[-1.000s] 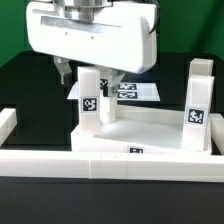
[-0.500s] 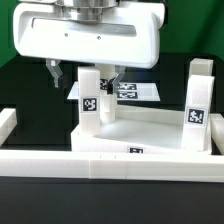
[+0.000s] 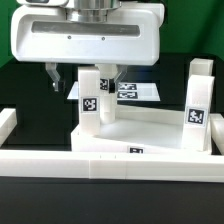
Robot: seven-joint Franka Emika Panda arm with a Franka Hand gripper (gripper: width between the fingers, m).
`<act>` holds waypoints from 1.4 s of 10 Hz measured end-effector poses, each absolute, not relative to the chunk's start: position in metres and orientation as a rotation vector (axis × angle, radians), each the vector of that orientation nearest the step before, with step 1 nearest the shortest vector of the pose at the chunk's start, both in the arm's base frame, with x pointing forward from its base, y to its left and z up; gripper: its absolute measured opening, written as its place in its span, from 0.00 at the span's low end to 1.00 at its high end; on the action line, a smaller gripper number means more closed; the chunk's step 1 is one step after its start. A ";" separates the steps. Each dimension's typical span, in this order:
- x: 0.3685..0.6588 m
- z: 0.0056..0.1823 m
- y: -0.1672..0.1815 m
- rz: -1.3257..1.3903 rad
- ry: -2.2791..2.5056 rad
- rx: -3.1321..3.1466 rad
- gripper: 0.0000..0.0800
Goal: Assemble desk
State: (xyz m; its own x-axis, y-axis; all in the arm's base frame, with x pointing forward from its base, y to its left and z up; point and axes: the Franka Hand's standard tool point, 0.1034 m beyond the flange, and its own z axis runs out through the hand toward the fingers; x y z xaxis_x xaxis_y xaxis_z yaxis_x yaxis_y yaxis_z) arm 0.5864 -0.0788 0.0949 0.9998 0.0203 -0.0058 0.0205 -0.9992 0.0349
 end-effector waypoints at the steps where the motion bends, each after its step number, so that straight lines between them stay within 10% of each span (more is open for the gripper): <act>1: 0.586 0.095 -0.079 -0.009 0.031 3.106 0.69; 3: 0.586 0.095 -0.079 -0.009 0.030 3.107 0.36; 14: 0.585 0.094 -0.080 0.006 -1.131 2.962 0.36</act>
Offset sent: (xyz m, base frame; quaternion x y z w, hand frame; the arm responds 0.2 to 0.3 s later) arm 0.0000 0.0000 0.0000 0.0000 0.0000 0.0000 1.0000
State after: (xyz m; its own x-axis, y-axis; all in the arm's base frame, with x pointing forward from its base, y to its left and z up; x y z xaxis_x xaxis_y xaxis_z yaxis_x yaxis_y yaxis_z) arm 0.5849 -0.0798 0.0939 0.7456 -0.6664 -0.0068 -0.6663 -0.7451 -0.0287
